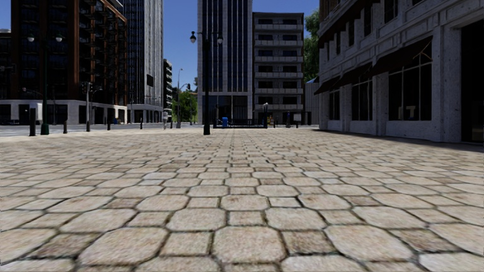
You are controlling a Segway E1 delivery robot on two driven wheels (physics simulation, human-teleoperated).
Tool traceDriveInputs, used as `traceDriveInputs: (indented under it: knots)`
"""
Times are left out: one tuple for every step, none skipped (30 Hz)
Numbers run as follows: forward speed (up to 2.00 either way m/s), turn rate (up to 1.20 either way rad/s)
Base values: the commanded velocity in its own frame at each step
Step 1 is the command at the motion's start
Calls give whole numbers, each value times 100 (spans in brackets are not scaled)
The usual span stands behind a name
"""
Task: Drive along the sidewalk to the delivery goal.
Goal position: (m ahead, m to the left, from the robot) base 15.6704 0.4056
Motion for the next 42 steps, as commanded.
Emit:
traceDriveInputs:
  knots:
    - [173, 0]
    - [173, 0]
    - [173, 0]
    - [173, 0]
    - [173, 0]
    - [173, 0]
    - [173, 0]
    - [173, 0]
    - [173, 0]
    - [173, 0]
    - [173, 0]
    - [173, 0]
    - [173, 0]
    - [173, 5]
    - [173, 28]
    - [173, 39]
    - [173, 38]
    - [173, 38]
    - [173, 0]
    - [173, 0]
    - [173, 0]
    - [173, 0]
    - [173, 0]
    - [173, 0]
    - [173, 0]
    - [173, 0]
    - [173, 0]
    - [173, 0]
    - [173, 0]
    - [173, 0]
    - [173, 0]
    - [173, 0]
    - [173, 0]
    - [173, 0]
    - [173, 0]
    - [173, 0]
    - [173, 0]
    - [173, 0]
    - [173, 0]
    - [173, 0]
    - [173, 0]
    - [173, 0]
